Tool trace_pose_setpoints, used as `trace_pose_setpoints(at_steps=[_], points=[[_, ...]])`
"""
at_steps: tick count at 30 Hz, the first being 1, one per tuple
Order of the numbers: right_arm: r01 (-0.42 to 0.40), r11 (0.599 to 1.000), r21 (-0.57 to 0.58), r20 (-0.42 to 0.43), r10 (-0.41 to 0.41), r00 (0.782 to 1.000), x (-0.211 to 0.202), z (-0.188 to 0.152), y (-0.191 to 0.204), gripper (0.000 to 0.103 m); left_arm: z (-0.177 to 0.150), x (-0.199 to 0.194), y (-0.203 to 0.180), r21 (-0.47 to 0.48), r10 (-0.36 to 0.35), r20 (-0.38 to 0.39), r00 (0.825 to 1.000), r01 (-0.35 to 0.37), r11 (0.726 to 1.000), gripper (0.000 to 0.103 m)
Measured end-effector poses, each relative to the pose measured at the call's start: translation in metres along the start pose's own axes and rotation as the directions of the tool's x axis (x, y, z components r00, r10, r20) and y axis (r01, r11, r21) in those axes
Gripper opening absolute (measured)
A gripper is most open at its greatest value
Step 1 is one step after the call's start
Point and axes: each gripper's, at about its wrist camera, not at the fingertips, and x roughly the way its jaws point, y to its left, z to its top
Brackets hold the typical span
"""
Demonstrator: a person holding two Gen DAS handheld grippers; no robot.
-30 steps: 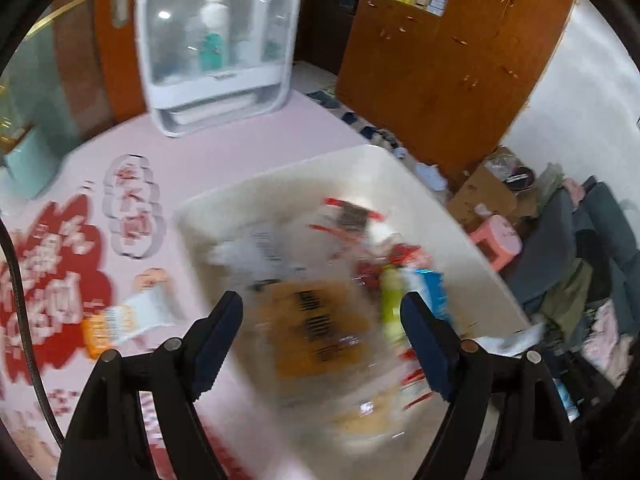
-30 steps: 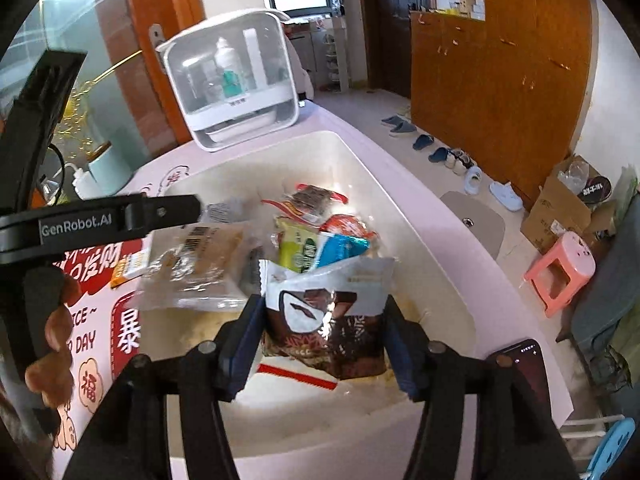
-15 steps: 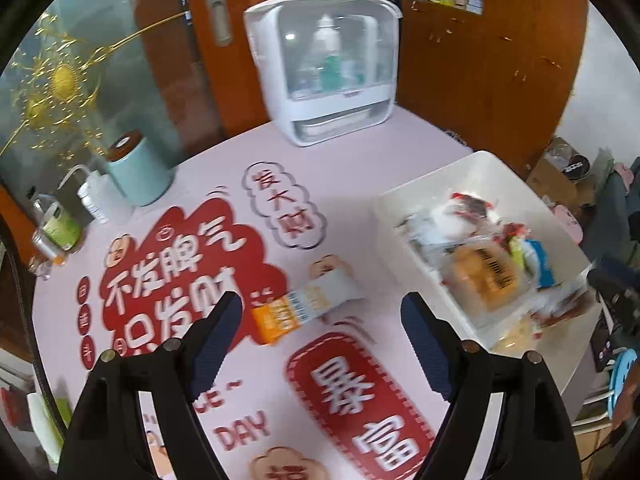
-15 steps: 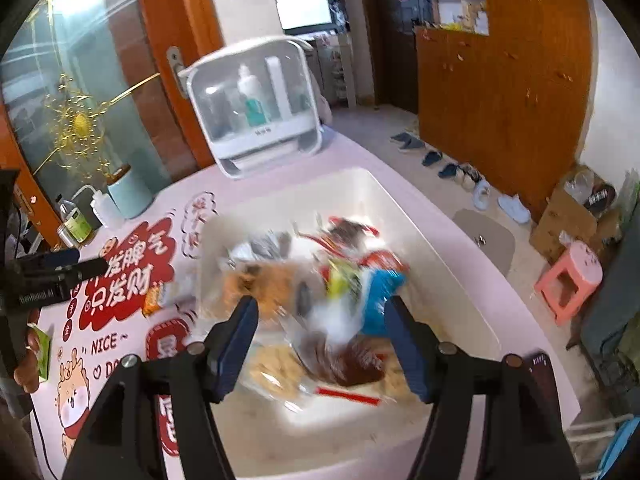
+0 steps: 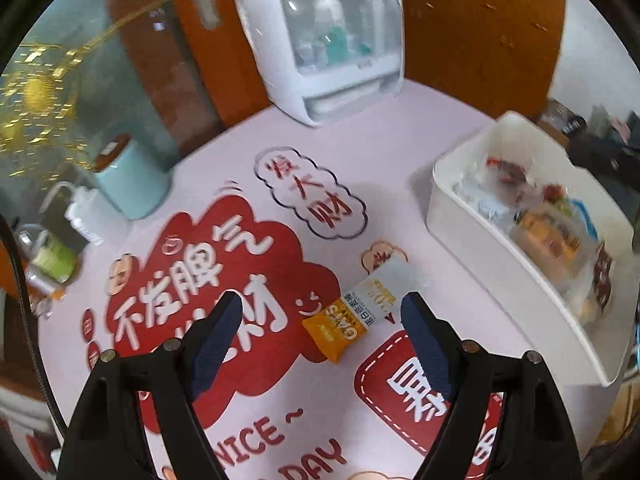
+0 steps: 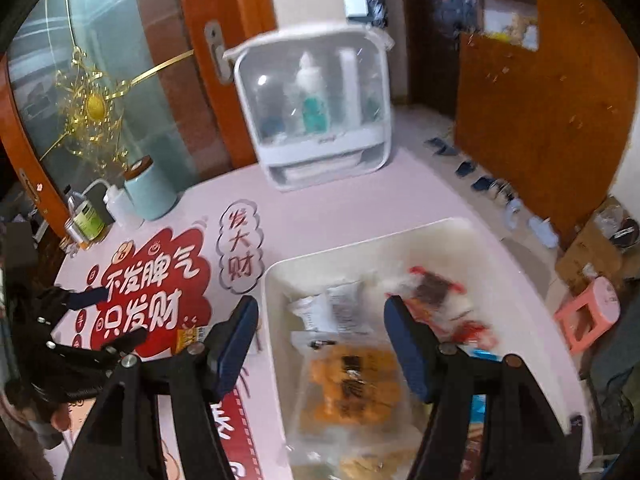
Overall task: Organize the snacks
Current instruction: 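Move the left tool over the orange OATS bar, then close the left tool on the OATS bar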
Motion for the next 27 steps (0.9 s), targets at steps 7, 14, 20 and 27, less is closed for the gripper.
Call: trace_pose_setpoints(at_steps=[7, 14, 20, 27], points=[[-0.044, 0.999, 0.022, -0.066, 0.045, 0.997, 0.042, 0.001, 0.005, 0.066, -0.007, 0.066, -0.017, 0.112, -0.038, -0.121, 0.992, 0.052, 0.992, 0.081], [-0.063, 0.998, 0.003, -0.086, 0.063, 0.994, 0.056, -0.008, 0.008, 0.066, -0.007, 0.106, -0.041, 0.204, -0.065, -0.187, 0.980, 0.104, 0.973, 0.081], [-0.072, 0.997, 0.025, -0.095, 0.074, 0.993, 0.064, -0.013, -0.003, 0.066, -0.002, 0.127, -0.045, 0.220, -0.079, -0.221, 0.972, 0.128, 0.967, 0.081], [-0.081, 0.995, 0.066, -0.127, 0.089, 0.988, 0.075, -0.017, -0.012, 0.066, 0.004, 0.140, -0.032, 0.099, -0.167, -0.241, 0.956, 0.196, 0.976, 0.081]])
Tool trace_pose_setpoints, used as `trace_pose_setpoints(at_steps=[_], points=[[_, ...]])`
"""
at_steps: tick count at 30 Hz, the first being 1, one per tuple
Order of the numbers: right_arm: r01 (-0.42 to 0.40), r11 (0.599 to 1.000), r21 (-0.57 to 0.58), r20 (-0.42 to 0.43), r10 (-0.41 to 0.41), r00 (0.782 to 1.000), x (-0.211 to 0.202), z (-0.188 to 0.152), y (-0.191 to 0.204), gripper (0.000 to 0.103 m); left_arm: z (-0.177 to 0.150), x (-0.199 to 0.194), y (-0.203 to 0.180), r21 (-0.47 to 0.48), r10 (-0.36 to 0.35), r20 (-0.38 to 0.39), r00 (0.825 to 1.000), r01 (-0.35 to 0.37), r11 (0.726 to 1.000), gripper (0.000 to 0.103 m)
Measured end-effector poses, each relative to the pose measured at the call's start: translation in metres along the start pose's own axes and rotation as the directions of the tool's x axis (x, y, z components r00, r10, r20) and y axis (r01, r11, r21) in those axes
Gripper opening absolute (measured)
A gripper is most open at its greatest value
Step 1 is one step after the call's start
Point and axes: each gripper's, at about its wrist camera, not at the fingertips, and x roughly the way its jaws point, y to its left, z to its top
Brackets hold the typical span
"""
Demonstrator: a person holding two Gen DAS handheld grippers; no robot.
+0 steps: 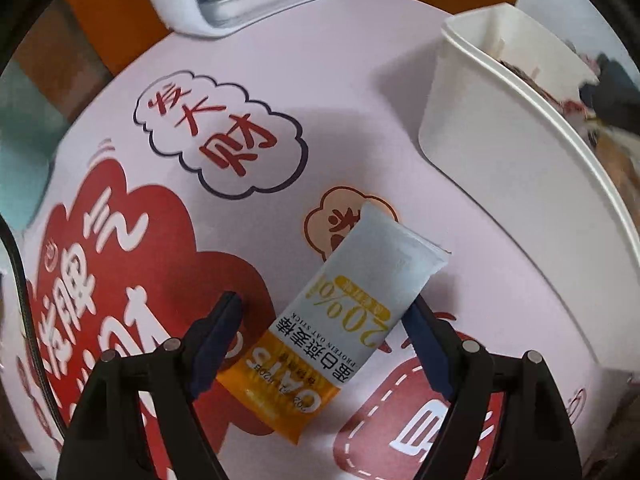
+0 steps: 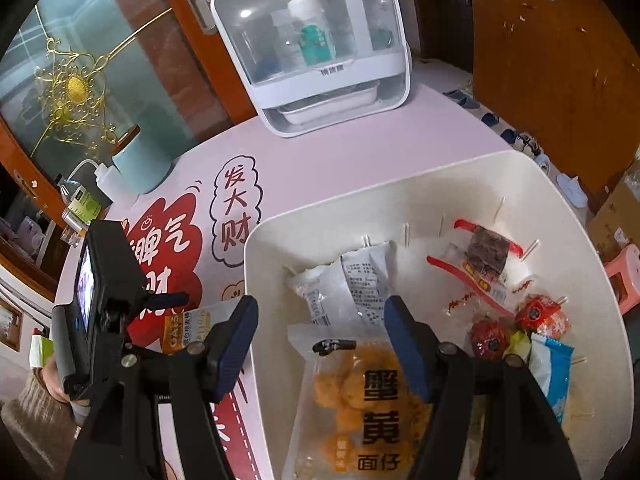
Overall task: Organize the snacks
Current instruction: 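Close the left tool on the OATS bar, then carry the OATS bar into the white tray and open the left tool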
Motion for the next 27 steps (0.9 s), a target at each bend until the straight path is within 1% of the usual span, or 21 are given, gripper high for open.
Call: trace_pose_setpoints(at_steps=[1, 2, 3, 4, 5, 6, 9, 12, 13, 15, 18, 20, 23, 25, 27], points=[[-0.002, 1.000, 0.000, -0.001, 0.002, 1.000, 0.000, -0.001, 0.000, 0.066, 0.000, 0.001, 0.002, -0.026, -0.010, -0.004, 1.000, 0.010, 1.000, 0.081], [-0.003, 1.000, -0.005, 0.000, 0.003, 1.000, -0.001, -0.003, 0.002, 0.066, 0.000, 0.001, 0.003, -0.046, -0.001, -0.007, 1.000, 0.001, 0.999, 0.080], [-0.004, 1.000, -0.007, 0.001, 0.004, 1.000, -0.001, -0.004, 0.002, 0.066, -0.001, 0.000, 0.003, -0.066, 0.001, -0.007, 1.000, -0.001, 0.998, 0.074], [-0.006, 1.000, -0.008, 0.000, 0.006, 1.000, -0.002, -0.005, 0.003, 0.066, -0.002, -0.003, 0.003, -0.086, 0.008, 0.000, 1.000, -0.008, 0.996, 0.063], [-0.008, 1.000, -0.008, -0.002, 0.008, 1.000, -0.002, -0.007, 0.003, 0.066, -0.003, -0.004, 0.003, -0.105, 0.012, 0.001, 1.000, -0.012, 0.994, 0.056], [-0.008, 1.000, -0.008, -0.005, 0.008, 1.000, -0.003, -0.008, 0.003, 0.066, -0.004, -0.007, 0.003, -0.130, 0.016, 0.000, 1.000, -0.015, 0.991, 0.045], [-0.007, 1.000, -0.008, -0.004, 0.007, 1.000, -0.009, -0.013, 0.003, 0.066, -0.011, -0.011, 0.005, -0.215, -0.005, -0.005, 1.000, 0.004, 0.977, 0.040], [0.000, 1.000, -0.009, 0.007, 0.000, 1.000, -0.020, -0.018, 0.000, 0.066, -0.019, -0.015, 0.000, -0.270, -0.007, -0.004, 1.000, 0.006, 0.963, 0.038], [0.002, 1.000, -0.006, 0.011, -0.002, 1.000, -0.026, -0.021, -0.001, 0.066, -0.026, -0.020, -0.003, -0.296, -0.003, 0.004, 1.000, 0.004, 0.955, 0.038], [0.008, 1.000, -0.002, 0.014, -0.008, 1.000, -0.034, -0.026, -0.004, 0.066, -0.034, -0.028, -0.007, -0.333, -0.021, 0.016, 1.000, 0.025, 0.943, 0.038], [0.014, 1.000, 0.000, 0.029, -0.014, 0.999, -0.050, -0.036, -0.008, 0.066, -0.048, -0.057, -0.019, -0.370, -0.035, 0.063, 0.997, 0.056, 0.927, 0.038], [0.027, 1.000, -0.004, 0.048, -0.027, 0.999, -0.063, -0.043, -0.012, 0.066, -0.053, -0.087, -0.033, -0.369, -0.036, 0.112, 0.993, 0.075, 0.926, 0.038], [0.036, 0.999, 0.004, 0.080, -0.037, 0.996, -0.085, -0.051, -0.021, 0.066, -0.053, -0.139, -0.056, -0.342, -0.037, 0.199, 0.979, 0.105, 0.934, 0.038], [0.039, 0.999, 0.017, 0.102, -0.040, 0.994, -0.098, -0.053, -0.027, 0.066, -0.050, -0.171, -0.073, -0.316, -0.047, 0.262, 0.964, 0.132, 0.940, 0.038], [0.045, 0.998, 0.033, 0.136, -0.049, 0.990, -0.115, -0.056, -0.034, 0.066, -0.044, -0.207, -0.094, -0.283, -0.058, 0.337, 0.940, 0.160, 0.946, 0.038]])
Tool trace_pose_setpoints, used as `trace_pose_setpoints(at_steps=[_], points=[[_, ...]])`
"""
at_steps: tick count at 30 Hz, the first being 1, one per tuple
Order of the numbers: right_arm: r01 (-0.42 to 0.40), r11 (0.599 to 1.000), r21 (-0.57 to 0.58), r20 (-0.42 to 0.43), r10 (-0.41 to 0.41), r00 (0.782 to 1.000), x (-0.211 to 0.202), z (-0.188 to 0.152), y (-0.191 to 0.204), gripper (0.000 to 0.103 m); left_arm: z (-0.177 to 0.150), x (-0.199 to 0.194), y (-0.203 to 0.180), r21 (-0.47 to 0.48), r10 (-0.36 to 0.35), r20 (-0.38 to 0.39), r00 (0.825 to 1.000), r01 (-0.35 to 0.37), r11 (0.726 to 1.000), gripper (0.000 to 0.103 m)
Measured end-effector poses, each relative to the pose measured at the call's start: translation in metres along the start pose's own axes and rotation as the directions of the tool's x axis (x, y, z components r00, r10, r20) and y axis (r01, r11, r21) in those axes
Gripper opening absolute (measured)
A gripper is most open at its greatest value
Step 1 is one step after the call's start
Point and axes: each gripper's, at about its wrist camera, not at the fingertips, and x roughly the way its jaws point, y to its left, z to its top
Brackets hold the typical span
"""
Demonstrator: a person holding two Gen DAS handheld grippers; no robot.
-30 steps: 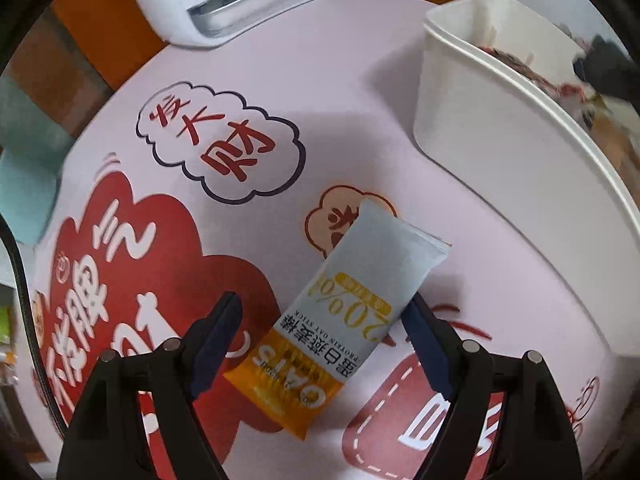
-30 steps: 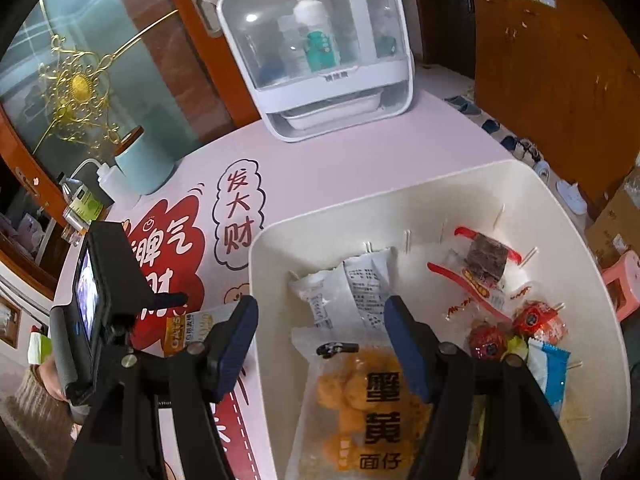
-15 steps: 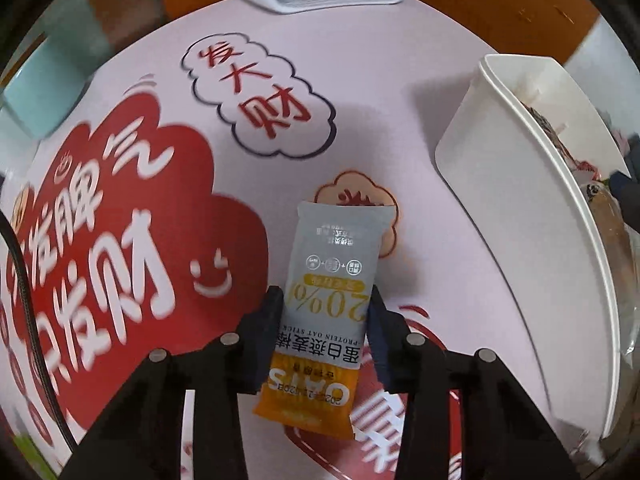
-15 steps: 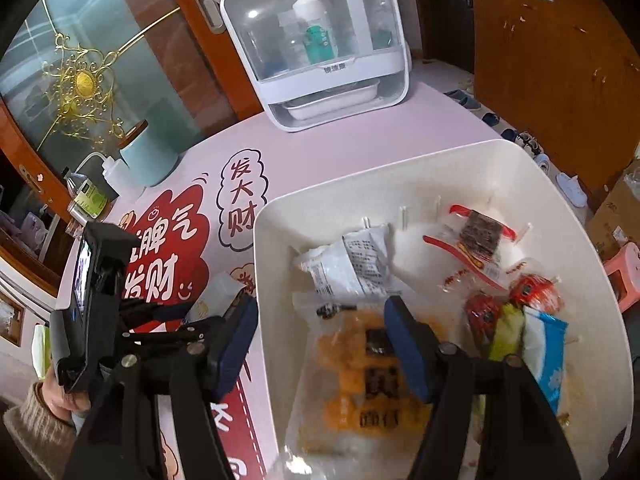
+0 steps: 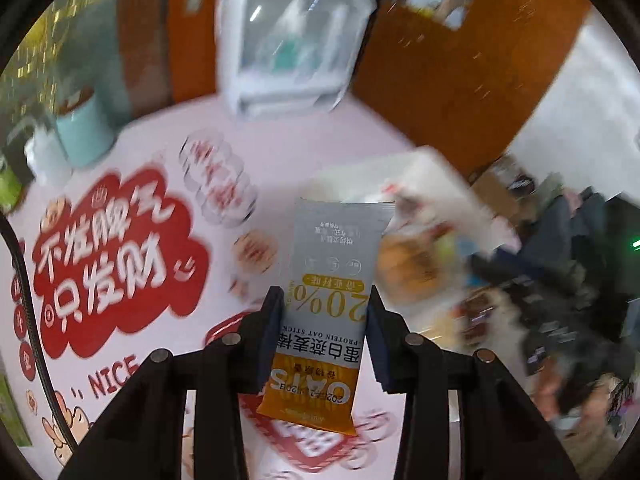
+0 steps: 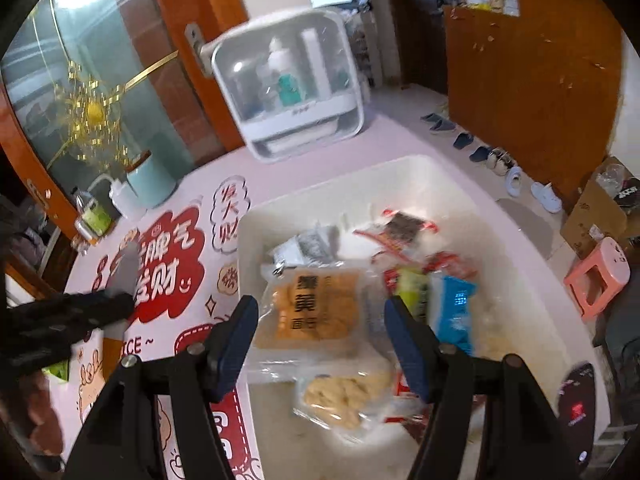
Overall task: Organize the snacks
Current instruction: 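Carry the OATS bar into the white tray and open the left tool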
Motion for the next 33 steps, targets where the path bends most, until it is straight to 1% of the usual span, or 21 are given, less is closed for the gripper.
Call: trace_pose_setpoints(at_steps=[2, 4, 6, 8, 10, 11, 14, 18, 21, 24, 25, 26, 28, 29, 30, 31, 33], points=[[0.014, 1.000, 0.014, 0.044, -0.015, 0.999, -0.019, 0.001, -0.009, 0.066, 0.012, -0.018, -0.021, 0.012, -0.035, 0.045, 0.998, 0.035, 0.999, 0.038], [0.043, 0.999, 0.018, 0.093, -0.045, 0.995, -0.038, 0.003, -0.016, 0.066, 0.022, -0.029, -0.043, 0.024, -0.088, 0.077, 0.993, 0.087, 0.996, 0.038], [0.078, 0.997, 0.022, 0.139, -0.080, 0.987, -0.054, 0.004, -0.024, 0.066, 0.031, -0.030, -0.063, 0.033, -0.135, 0.097, 0.986, 0.133, 0.991, 0.038], [0.106, 0.994, 0.032, 0.176, -0.110, 0.978, -0.066, 0.005, -0.030, 0.066, 0.037, -0.024, -0.080, 0.046, -0.155, 0.110, 0.982, 0.151, 0.988, 0.038], [0.134, 0.990, 0.047, 0.204, -0.141, 0.969, -0.075, 0.006, -0.038, 0.066, 0.044, -0.012, -0.096, 0.047, -0.179, 0.107, 0.978, 0.175, 0.984, 0.038], [0.152, 0.986, 0.061, 0.216, -0.162, 0.963, -0.079, 0.006, -0.044, 0.066, 0.047, -0.005, -0.100, 0.047, -0.180, 0.111, 0.977, 0.175, 0.983, 0.038], [0.184, 0.979, 0.085, 0.218, -0.199, 0.956, -0.078, 0.009, -0.059, 0.066, 0.053, 0.018, -0.118, 0.052, -0.173, 0.114, 0.978, 0.168, 0.984, 0.038], [0.221, 0.971, 0.097, 0.196, -0.236, 0.952, -0.066, 0.010, -0.072, 0.066, 0.060, 0.057, -0.124, 0.030, -0.175, 0.068, 0.982, 0.173, 0.984, 0.039], [0.230, 0.967, 0.106, 0.164, -0.245, 0.956, -0.050, 0.010, -0.081, 0.066, 0.062, 0.085, -0.128, 0.024, -0.151, 0.036, 0.988, 0.150, 0.988, 0.040], [0.238, 0.965, 0.108, 0.146, -0.252, 0.956, -0.037, 0.006, -0.084, 0.066, 0.060, 0.110, -0.131, 0.039, -0.090, 0.011, 0.996, 0.089, 0.995, 0.041], [0.244, 0.964, 0.108, 0.143, -0.258, 0.955, -0.033, 0.004, -0.085, 0.066, 0.059, 0.119, -0.133, 0.045, -0.048, 0.006, 0.999, 0.048, 0.998, 0.044], [0.251, 0.962, 0.109, 0.137, -0.265, 0.955, -0.028, 0.003, -0.086, 0.066, 0.057, 0.127, -0.133, 0.050, -0.024, -0.005, 1.000, 0.024, 0.998, 0.048], [0.251, 0.962, 0.110, 0.123, -0.264, 0.957, -0.022, 0.000, -0.087, 0.066, 0.054, 0.138, -0.133, 0.048, 0.003, -0.026, 1.000, -0.002, 0.999, 0.077], [0.248, 0.963, 0.110, 0.114, -0.260, 0.959, -0.018, -0.001, -0.087, 0.066, 0.053, 0.142, -0.130, 0.037, 0.006, -0.029, 1.000, -0.005, 0.999, 0.082], [0.248, 0.963, 0.109, 0.110, -0.260, 0.959, -0.016, -0.003, -0.087, 0.066, 0.052, 0.144, -0.129, 0.030, -0.001, -0.028, 1.000, 0.002, 1.000, 0.083], [0.249, 0.963, 0.105, 0.104, -0.260, 0.960, -0.014, -0.005, -0.087, 0.066, 0.051, 0.145, -0.128, 0.029, -0.007, -0.031, 1.000, 0.008, 1.000, 0.083], [0.248, 0.964, 0.098, 0.102, -0.258, 0.961, -0.013, -0.007, -0.086, 0.066, 0.050, 0.143, -0.128, 0.040, 0.011, -0.031, 0.999, -0.010, 0.999, 0.084]])
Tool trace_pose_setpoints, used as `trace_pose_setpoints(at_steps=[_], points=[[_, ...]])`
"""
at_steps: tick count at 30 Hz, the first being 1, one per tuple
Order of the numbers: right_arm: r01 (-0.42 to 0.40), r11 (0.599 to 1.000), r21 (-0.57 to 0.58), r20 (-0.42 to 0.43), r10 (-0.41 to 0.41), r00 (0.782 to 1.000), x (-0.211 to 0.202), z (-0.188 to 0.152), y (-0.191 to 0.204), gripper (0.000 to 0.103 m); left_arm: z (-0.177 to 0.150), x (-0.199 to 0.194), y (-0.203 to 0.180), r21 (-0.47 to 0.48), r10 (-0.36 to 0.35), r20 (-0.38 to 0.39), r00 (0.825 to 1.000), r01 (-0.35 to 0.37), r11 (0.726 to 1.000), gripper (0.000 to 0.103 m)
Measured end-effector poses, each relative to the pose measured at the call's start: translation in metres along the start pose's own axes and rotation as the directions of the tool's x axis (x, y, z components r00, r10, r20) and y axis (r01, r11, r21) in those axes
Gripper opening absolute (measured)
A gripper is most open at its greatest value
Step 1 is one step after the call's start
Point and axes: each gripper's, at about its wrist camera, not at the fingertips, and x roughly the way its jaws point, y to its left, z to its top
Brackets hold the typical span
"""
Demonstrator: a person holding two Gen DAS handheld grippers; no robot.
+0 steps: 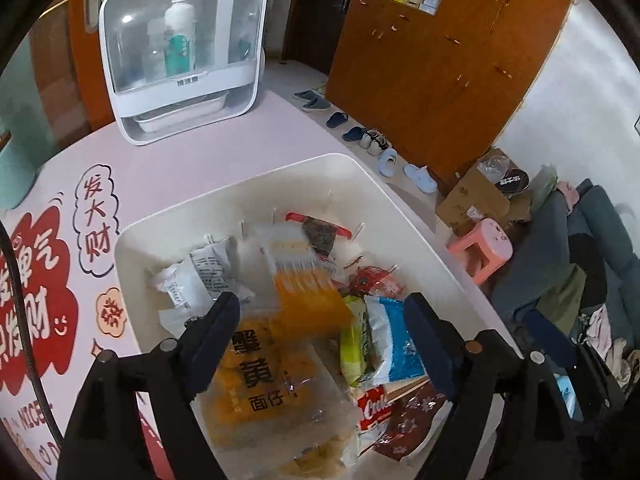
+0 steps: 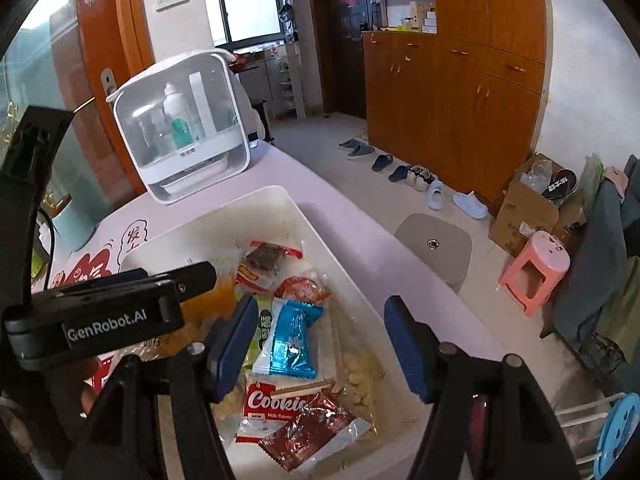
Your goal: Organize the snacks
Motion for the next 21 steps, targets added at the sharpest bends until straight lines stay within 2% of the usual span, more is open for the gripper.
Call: trace_pose_setpoints(at_steps=[5, 8, 12, 21], points=[[-0.022, 1.000, -0.010, 0.015, 0.022, 1.000, -0.012, -0.009, 0.006, 0.066, -0.005, -0.022, 0.007, 0.004, 0.029, 0.031, 0.999, -0.029, 1.000, 0.085], [-0.046, 0.999, -0.008, 0.042, 0.046, 0.998, -0.028, -0.018, 0.009, 0.066, -0.014, -0.046, 0.010, -0.004, 0.031, 0.063, 0.998, -0.031, 1.000, 0.085], [-0.075, 0.997, -0.012, 0.036, 0.076, 0.996, -0.043, -0.026, 0.013, 0.066, -0.025, -0.081, 0.013, -0.019, 0.046, 0.107, 0.993, -0.045, 0.999, 0.087], [-0.123, 0.991, -0.049, 0.082, 0.127, 0.989, -0.101, -0.048, 0.024, 0.066, -0.071, -0.169, 0.020, -0.033, 0.121, 0.206, 0.971, -0.116, 0.993, 0.092]])
